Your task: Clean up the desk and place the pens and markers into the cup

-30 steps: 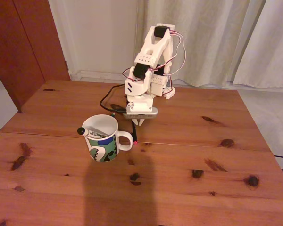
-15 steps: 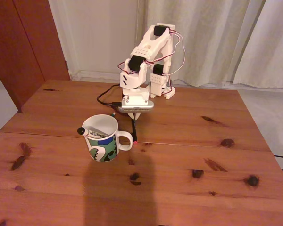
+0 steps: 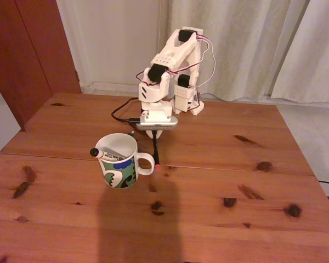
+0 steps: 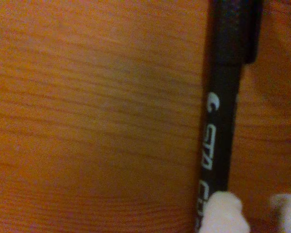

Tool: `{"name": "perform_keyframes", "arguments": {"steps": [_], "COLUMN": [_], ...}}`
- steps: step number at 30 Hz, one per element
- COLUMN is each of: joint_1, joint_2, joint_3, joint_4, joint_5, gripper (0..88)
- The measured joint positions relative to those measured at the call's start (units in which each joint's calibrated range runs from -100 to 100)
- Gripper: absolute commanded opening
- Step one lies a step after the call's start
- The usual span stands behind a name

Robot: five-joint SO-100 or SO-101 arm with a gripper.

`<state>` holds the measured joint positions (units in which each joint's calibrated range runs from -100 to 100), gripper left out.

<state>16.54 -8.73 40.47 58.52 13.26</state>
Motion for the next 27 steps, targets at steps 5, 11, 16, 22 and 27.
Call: {"name": "perform_keyframes", "arguments": {"steps": [5, 11, 16, 22, 27], "joint_1": [0.0, 0.0, 0.0, 0.0, 0.0], "joint_2": [0.0, -0.08, -0.08, -0.08, 3.81], "joint_3": [0.0, 2.12, 2.46, 2.63, 2.63], "joint_4": [0.0, 0.0, 0.0, -0.5, -5.23], "joint_5": [0.05, 1.07, 1.32, 1.32, 1.32], "gripper": [13.4, 13.9, 13.6, 13.6, 13.4]}}
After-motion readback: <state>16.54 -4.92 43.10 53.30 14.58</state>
